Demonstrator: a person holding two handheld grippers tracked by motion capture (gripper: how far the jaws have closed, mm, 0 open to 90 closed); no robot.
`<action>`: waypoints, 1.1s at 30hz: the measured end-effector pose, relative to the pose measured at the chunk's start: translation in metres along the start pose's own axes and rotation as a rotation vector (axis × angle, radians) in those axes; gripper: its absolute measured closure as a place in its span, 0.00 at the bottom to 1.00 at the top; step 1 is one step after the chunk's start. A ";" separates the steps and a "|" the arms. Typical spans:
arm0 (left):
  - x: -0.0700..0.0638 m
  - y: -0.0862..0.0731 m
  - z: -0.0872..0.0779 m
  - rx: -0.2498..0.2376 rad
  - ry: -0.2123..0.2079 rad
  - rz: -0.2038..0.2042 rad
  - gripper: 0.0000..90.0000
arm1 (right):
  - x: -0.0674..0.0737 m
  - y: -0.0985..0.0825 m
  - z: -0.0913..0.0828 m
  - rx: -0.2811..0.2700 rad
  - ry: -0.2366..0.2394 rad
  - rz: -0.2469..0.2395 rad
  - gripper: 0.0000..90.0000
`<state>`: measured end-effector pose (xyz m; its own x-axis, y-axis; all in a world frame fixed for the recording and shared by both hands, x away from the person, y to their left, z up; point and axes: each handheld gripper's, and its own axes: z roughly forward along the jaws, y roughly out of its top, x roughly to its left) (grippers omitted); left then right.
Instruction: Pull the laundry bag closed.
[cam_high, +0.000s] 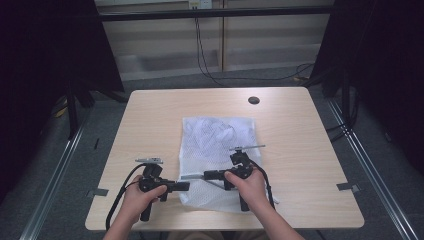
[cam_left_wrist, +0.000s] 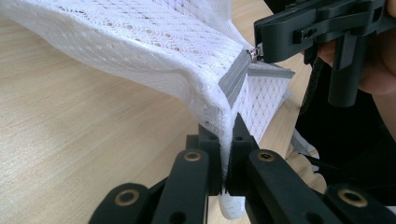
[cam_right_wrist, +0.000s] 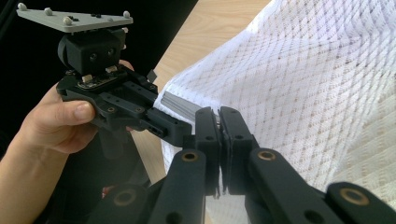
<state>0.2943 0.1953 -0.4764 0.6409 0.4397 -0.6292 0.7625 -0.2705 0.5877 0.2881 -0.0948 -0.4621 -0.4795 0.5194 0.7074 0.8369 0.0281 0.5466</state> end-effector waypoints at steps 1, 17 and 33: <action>0.002 0.000 -0.001 -0.001 0.009 0.018 0.98 | 0.000 0.000 -0.001 -0.002 -0.007 -0.006 0.97; 0.001 0.001 -0.002 0.001 0.007 0.024 0.98 | -0.007 -0.001 -0.012 -0.012 -0.018 -0.002 0.97; 0.000 0.000 -0.003 -0.005 0.020 0.022 0.98 | -0.013 -0.001 -0.018 -0.024 -0.029 0.002 0.97</action>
<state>0.2939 0.1981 -0.4746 0.6555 0.4510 -0.6058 0.7478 -0.2759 0.6039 0.2886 -0.1173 -0.4638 -0.4700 0.5438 0.6953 0.8308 0.0065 0.5565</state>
